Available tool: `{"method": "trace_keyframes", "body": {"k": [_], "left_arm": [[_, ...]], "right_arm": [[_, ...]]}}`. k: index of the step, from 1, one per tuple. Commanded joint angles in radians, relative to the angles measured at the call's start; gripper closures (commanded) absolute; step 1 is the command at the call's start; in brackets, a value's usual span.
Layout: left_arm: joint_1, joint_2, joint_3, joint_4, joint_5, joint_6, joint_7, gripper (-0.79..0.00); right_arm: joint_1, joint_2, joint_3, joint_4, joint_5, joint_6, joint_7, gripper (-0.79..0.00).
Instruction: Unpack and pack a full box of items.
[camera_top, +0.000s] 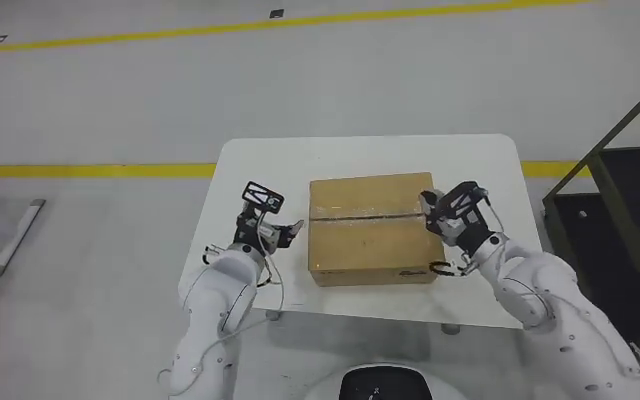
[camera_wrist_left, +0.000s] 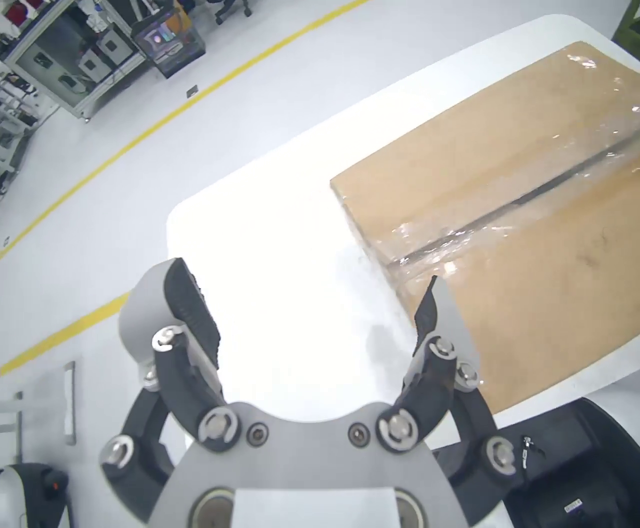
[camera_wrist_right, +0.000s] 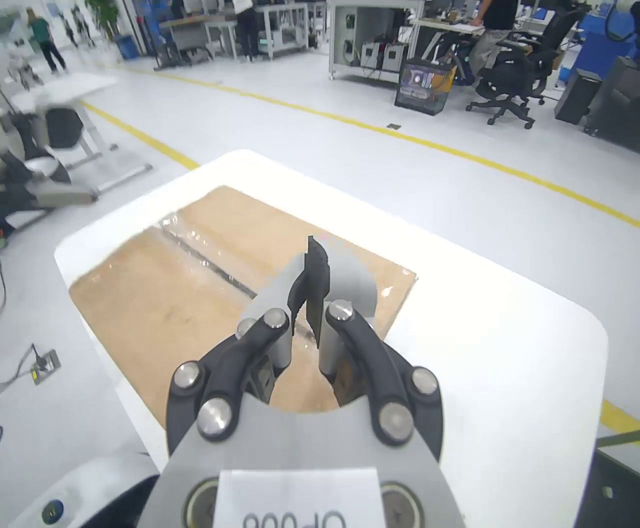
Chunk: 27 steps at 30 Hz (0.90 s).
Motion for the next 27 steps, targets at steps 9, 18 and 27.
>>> {"method": "trace_keyframes", "body": {"k": [9, 18, 27], "left_arm": [[0.066, 0.007, -0.061, -0.053, 0.028, 0.066, 0.058, -0.785], [0.068, 0.007, -0.062, -0.053, 0.028, 0.068, 0.062, -0.785], [0.077, 0.014, -0.101, -0.041, 0.063, 0.122, 0.087, -0.785]], "right_arm": [[0.0, 0.0, 0.003, 0.0, 0.019, 0.003, 0.0, 0.0], [0.057, -0.029, -0.136, 0.057, 0.104, 0.053, -0.096, 0.0], [0.28, -0.107, -0.407, 0.232, 0.097, 0.183, -0.205, 0.0]]}}
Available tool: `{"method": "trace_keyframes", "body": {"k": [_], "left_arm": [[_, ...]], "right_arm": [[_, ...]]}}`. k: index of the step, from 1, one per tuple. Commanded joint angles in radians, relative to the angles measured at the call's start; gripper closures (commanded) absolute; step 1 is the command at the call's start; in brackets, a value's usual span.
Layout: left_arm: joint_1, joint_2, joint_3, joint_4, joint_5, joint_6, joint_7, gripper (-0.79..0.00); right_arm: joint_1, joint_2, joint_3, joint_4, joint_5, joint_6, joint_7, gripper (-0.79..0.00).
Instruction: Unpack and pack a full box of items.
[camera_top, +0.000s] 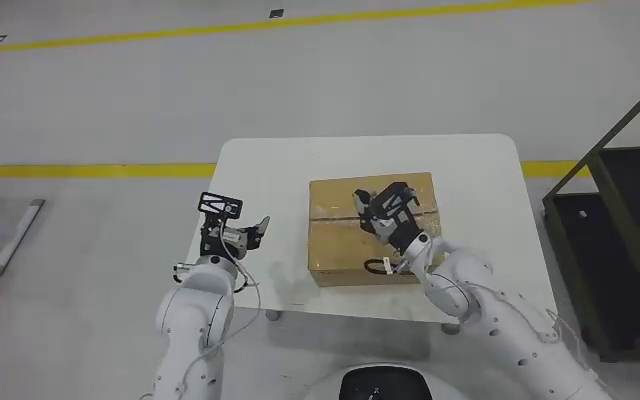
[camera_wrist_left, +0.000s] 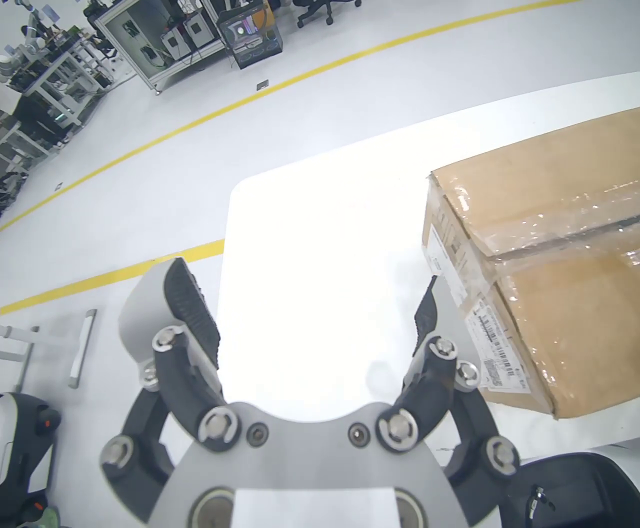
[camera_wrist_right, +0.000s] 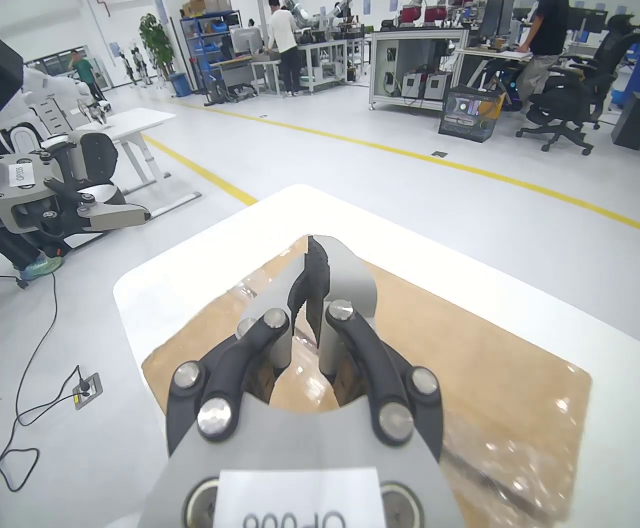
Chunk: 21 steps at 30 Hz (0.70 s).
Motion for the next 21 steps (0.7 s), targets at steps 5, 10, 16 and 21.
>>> {"method": "trace_keyframes", "body": {"k": [5, 10, 16, 21], "left_arm": [[0.0, 0.001, -0.002, 0.0, 0.006, -0.001, 0.001, -0.785], [0.0, 0.001, -0.002, 0.0, 0.006, -0.001, 0.001, -0.785], [0.0, 0.001, -0.002, 0.0, 0.006, -0.001, 0.001, -0.785], [0.0, 0.001, -0.002, 0.0, 0.006, -0.001, 0.001, -0.785]], "right_arm": [[0.103, -0.043, -0.105, 0.169, -0.02, 0.063, -0.028, 0.0], [0.103, -0.052, -0.107, 0.234, -0.033, 0.091, -0.021, 0.0], [0.051, -0.04, -0.056, 0.196, -0.079, 0.112, 0.025, 0.0], [0.003, -0.025, -0.001, 0.147, -0.112, 0.114, 0.065, 0.0]]}}
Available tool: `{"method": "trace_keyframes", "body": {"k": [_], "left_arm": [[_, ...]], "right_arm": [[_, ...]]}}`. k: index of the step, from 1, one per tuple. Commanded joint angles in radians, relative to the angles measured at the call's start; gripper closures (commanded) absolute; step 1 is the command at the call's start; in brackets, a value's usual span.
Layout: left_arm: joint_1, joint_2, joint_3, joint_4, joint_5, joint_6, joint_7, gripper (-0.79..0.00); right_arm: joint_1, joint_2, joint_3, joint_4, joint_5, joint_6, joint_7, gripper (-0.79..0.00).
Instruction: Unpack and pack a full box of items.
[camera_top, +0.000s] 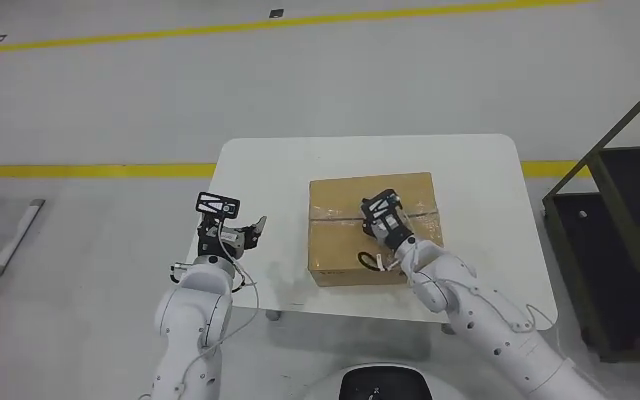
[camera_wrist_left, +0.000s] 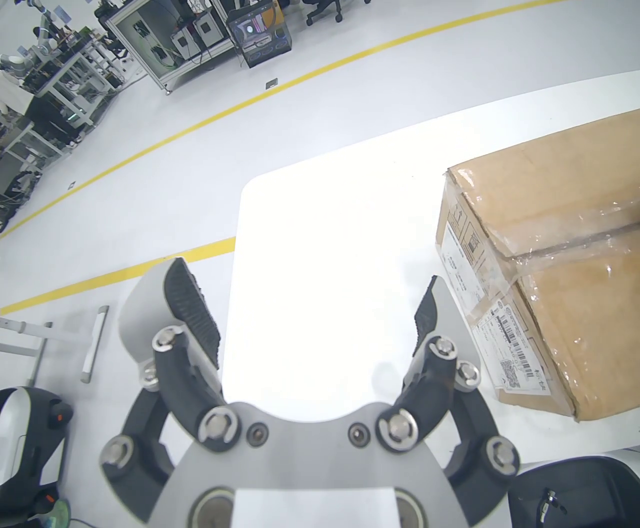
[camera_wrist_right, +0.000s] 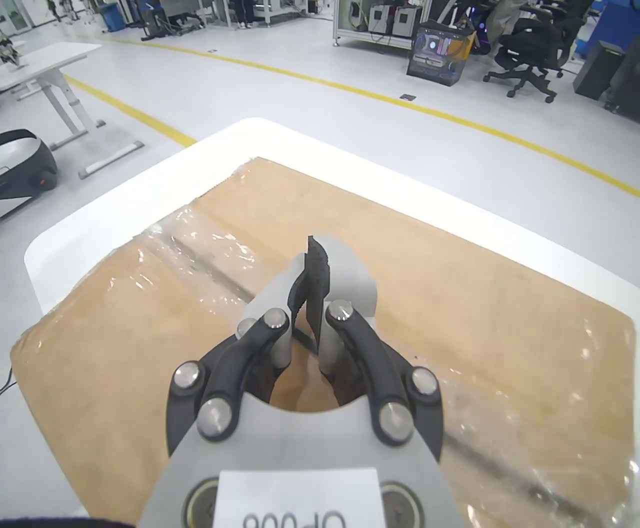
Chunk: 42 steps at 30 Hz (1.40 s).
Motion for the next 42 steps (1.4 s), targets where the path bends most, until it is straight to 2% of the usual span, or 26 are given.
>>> {"method": "trace_keyframes", "body": {"k": [1, 12, 28, 36, 42], "left_arm": [[0.0, 0.0, 0.0, 0.0, 0.0, 0.0, 0.0, -0.785], [0.0, 0.0, 0.0, 0.0, 0.0, 0.0, 0.0, -0.785], [0.0, 0.0, 0.0, 0.0, 0.0, 0.0, 0.0, -0.785], [0.0, 0.0, 0.0, 0.0, 0.0, 0.0, 0.0, -0.785], [0.0, 0.0, 0.0, 0.0, 0.0, 0.0, 0.0, -0.785]], "right_arm": [[-0.019, 0.005, 0.021, -0.016, -0.01, -0.004, 0.014, 0.0], [-0.123, 0.032, 0.145, -0.112, -0.055, -0.019, 0.057, 0.0], [-0.279, 0.057, 0.357, -0.222, 0.038, 0.041, 0.084, 0.0], [-0.327, 0.063, 0.425, -0.297, 0.061, 0.045, 0.072, 0.0], [-0.369, 0.068, 0.498, -0.323, 0.058, 0.07, 0.013, 0.0]]}}
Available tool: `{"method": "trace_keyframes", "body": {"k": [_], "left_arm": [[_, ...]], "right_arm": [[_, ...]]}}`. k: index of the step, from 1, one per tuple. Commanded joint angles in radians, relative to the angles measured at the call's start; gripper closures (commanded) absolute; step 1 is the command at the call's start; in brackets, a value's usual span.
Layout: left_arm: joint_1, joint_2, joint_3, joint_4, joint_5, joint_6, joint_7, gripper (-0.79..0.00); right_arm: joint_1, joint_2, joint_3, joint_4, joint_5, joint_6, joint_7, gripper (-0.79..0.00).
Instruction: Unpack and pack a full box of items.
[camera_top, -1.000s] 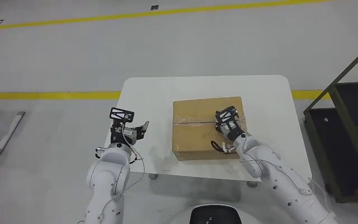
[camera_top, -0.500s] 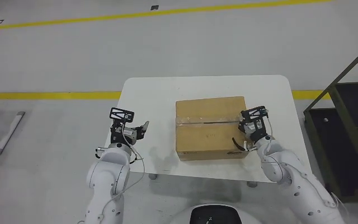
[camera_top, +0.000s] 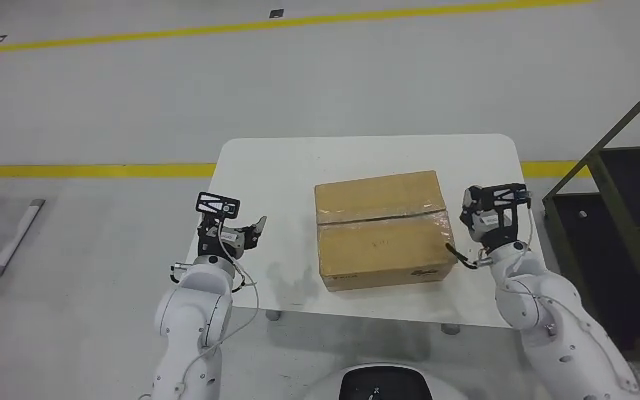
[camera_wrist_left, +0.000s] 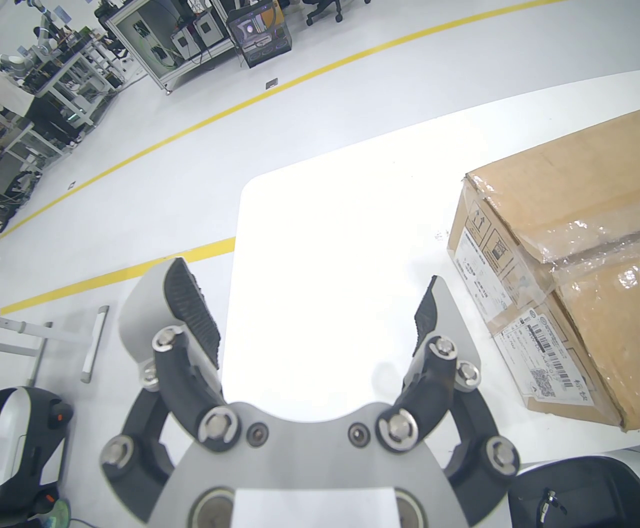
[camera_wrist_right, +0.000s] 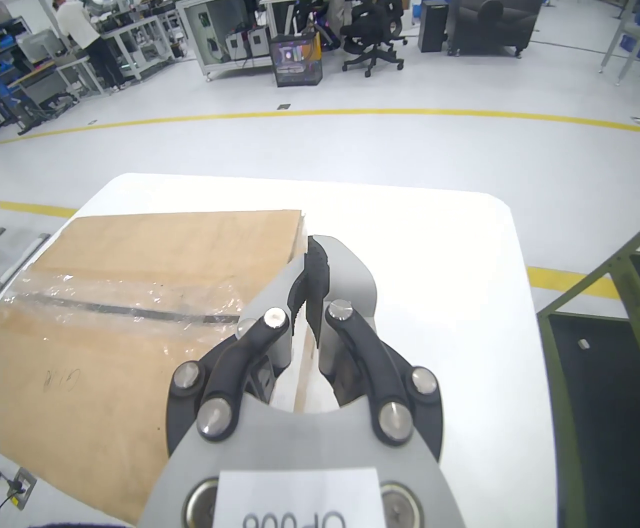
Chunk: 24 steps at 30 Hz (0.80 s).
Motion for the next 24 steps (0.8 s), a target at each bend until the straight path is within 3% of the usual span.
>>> {"method": "trace_keyframes", "body": {"k": [1, 7, 17, 24], "left_arm": [[0.0, 0.0, 0.0, 0.0, 0.0, 0.0, 0.0, -0.785], [0.002, 0.0, 0.0, 0.001, -0.001, 0.001, 0.004, -0.785], [0.019, 0.003, -0.006, 0.005, -0.066, 0.001, 0.047, -0.785], [0.037, 0.006, -0.003, -0.009, -0.081, 0.001, 0.057, -0.785]], "right_arm": [[-0.013, 0.002, 0.023, 0.017, 0.004, -0.002, -0.021, 0.0], [-0.017, 0.0, 0.021, 0.133, 0.03, -0.066, -0.07, 0.0], [0.054, -0.027, -0.164, 0.243, 0.051, -0.175, -0.132, 0.0], [0.032, -0.028, -0.135, 0.13, -0.004, -0.055, -0.171, 0.0]]}}
